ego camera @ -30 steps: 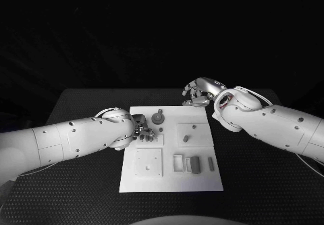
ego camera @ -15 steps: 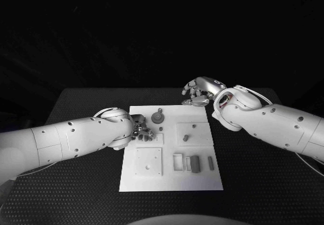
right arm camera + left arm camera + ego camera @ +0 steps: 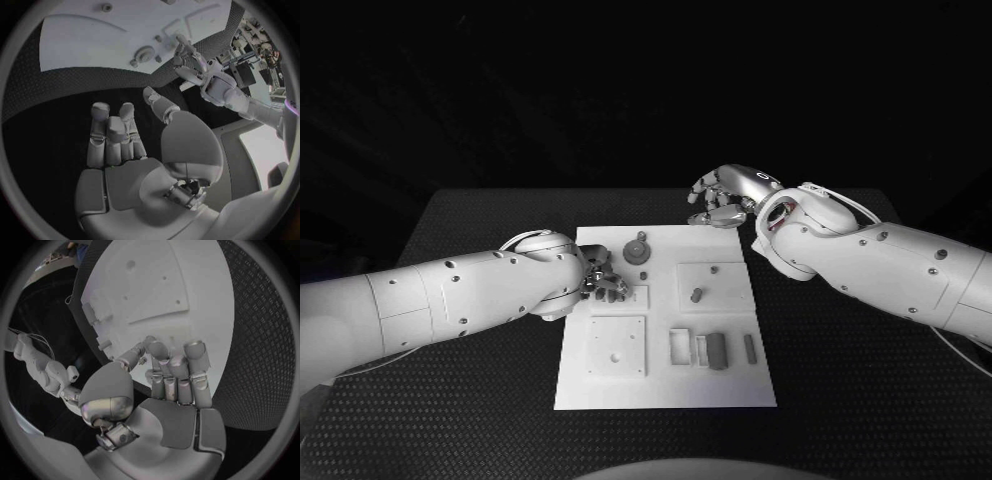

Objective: Assemble the parts on the task board

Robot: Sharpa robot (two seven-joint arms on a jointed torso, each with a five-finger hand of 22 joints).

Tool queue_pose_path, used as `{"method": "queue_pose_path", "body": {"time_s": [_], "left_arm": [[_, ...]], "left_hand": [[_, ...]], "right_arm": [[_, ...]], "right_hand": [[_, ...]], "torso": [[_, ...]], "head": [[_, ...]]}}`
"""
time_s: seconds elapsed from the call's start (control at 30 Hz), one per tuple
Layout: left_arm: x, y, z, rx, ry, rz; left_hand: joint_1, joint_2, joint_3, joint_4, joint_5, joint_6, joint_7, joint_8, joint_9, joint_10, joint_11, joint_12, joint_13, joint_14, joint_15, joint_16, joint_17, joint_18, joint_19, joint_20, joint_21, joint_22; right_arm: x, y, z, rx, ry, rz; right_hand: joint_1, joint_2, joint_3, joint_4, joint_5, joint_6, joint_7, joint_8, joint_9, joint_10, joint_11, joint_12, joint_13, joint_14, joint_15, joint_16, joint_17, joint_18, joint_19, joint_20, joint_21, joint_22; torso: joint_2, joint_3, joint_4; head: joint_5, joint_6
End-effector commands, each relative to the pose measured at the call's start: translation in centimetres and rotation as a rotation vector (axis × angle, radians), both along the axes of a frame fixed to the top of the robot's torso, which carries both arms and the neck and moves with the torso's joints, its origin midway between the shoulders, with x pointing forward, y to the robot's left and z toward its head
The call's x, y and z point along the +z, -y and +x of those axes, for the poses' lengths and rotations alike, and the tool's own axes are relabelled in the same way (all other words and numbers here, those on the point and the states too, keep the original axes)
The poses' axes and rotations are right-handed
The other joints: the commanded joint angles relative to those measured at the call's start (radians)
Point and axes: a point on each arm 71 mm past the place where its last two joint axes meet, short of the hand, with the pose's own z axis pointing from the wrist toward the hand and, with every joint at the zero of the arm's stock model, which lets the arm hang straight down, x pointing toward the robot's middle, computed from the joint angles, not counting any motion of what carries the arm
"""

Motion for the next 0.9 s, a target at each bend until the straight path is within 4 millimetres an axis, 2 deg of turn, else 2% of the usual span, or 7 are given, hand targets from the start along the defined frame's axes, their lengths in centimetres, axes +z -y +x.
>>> {"method": "queue_pose_path", "body": {"time_s": [0.03, 0.07, 0.1, 0.17, 0.43, 0.8, 0.9], "left_arm": [[-0.2, 0.0, -0.1, 0.0, -0.013, 0.0], [-0.2, 0.0, -0.1, 0.002, -0.012, -0.003], [-0.2, 0.0, -0.1, 0.003, -0.012, -0.004], [-0.1, -0.1, -0.1, 0.008, -0.006, -0.008], [-0.1, -0.6, 0.0, 0.029, -0.001, -0.03], [0.6, -2.3, 0.1, 0.088, -0.005, -0.08], [2.3, -3.0, 0.9, 0.134, 0.005, -0.129]], "left_hand": [[-0.019, -0.023, -0.001, 0.016, -0.023, 0.0, 0.009, -0.003, 0.001, -0.008, -0.002, 0.0, -0.001, -0.007, -0.002, 0.003, -0.002, 0.012, -0.002, 0.002, -0.001, 0.013], [-0.045, -0.055, -0.004, 0.045, -0.03, -0.002, 0.01, -0.003, 0.003, -0.01, -0.002, -0.001, -0.002, -0.009, -0.001, 0.003, -0.002, 0.012, -0.002, 0.002, -0.003, 0.011], [-0.048, -0.067, 0.004, 0.062, -0.03, -0.003, 0.009, -0.003, 0.005, -0.01, -0.002, 0.0, -0.001, -0.01, -0.002, 0.004, -0.002, 0.014, -0.001, 0.0, -0.004, 0.011], [-0.088, -0.058, -0.056, 0.07, -0.029, -0.01, 0.011, -0.001, 0.012, -0.015, -0.001, 0.001, 0.001, -0.016, -0.001, 0.008, 0.0, 0.014, -0.008, 0.0, -0.003, 0.015], [-0.164, -0.071, -0.164, 0.079, -0.029, -0.018, 0.007, -0.001, 0.021, -0.022, -0.006, 0.001, 0.004, -0.027, -0.007, 0.011, 0.0, 0.024, -0.026, -0.006, -0.01, 0.015], [-0.161, -0.065, -0.183, 0.072, -0.029, -0.024, 0.007, -0.006, 0.022, -0.028, -0.009, -0.003, 0.003, -0.031, -0.011, 0.009, -0.001, 0.03, -0.029, -0.007, -0.014, 0.014], [-0.141, -0.05, -0.196, 0.052, -0.029, -0.037, 0.012, -0.015, 0.02, -0.04, -0.005, -0.01, 0.0, -0.041, -0.009, 0.002, -0.005, 0.031, -0.038, -0.004, -0.021, 0.011]], "right_arm": [[-0.1, -0.1, 0.0, 0.01, -0.005, -0.003], [-0.1, -0.1, 0.0, 0.01, -0.006, -0.003], [-0.1, -0.1, 0.0, 0.01, -0.006, -0.003], [-0.1, -0.1, 0.0, 0.01, -0.005, -0.003], [-0.1, 0.1, 0.1, 0.005, -0.006, -0.005], [-0.2, 0.3, 0.1, 0.0, -0.008, -0.006], [-0.3, 0.5, 0.1, -0.003, -0.007, -0.006]], "right_hand": [[-0.013, -0.001, -0.002, 0.003, 0.001, 0.003, 0.01, -0.007, 0.001, -0.006, -0.001, -0.005, 0.001, -0.007, -0.002, -0.004, 0.001, 0.028, 0.001, -0.008, -0.007, 0.012], [-0.013, -0.001, -0.002, 0.003, 0.001, 0.003, 0.01, -0.007, 0.001, -0.006, -0.001, -0.005, 0.001, -0.007, -0.002, -0.004, 0.001, 0.028, 0.001, -0.008, -0.007, 0.012], [-0.013, -0.001, -0.002, 0.003, 0.001, 0.003, 0.01, -0.007, 0.001, -0.006, -0.001, -0.005, 0.001, -0.007, -0.002, -0.004, 0.001, 0.028, 0.001, -0.008, -0.007, 0.012], [-0.013, -0.001, -0.002, 0.003, 0.001, 0.002, 0.01, -0.007, 0.001, -0.006, -0.001, -0.005, 0.001, -0.007, -0.002, -0.004, 0.001, 0.028, 0.001, -0.008, -0.007, 0.012], [-0.013, -0.002, -0.002, 0.003, 0.001, 0.002, 0.01, -0.007, 0.001, -0.006, -0.001, -0.005, 0.001, -0.007, -0.002, -0.004, 0.001, 0.028, 0.001, -0.008, -0.007, 0.012], [-0.013, -0.002, -0.002, 0.003, 0.001, 0.001, 0.011, -0.008, 0.001, -0.006, -0.001, -0.005, 0.001, -0.008, -0.002, -0.004, 0.001, 0.028, 0.001, -0.008, -0.007, 0.012], [-0.013, -0.002, -0.002, 0.004, 0.001, 0.001, 0.011, -0.008, 0.001, -0.006, -0.001, -0.005, 0.001, -0.008, -0.001, -0.004, 0.001, 0.028, 0.001, -0.008, -0.007, 0.012]], "torso": [[0.0, 0.0005, -0.0006], [0.0, 0.0008, -0.0003], [0.0, 0.0008, -0.0003], [0.0, 0.001, -0.0004], [0.0, 0.0006, -0.0006], [0.0, -0.0006, -0.0009], [-0.001, 0.0009, 0.0002]], "head": [[0.0, 0.0], [0.0, 0.0], [0.0, 0.0], [0.0, 0.0], [0.0, 0.003], [-0.002, 0.007], [-0.002, 0.011]]}}
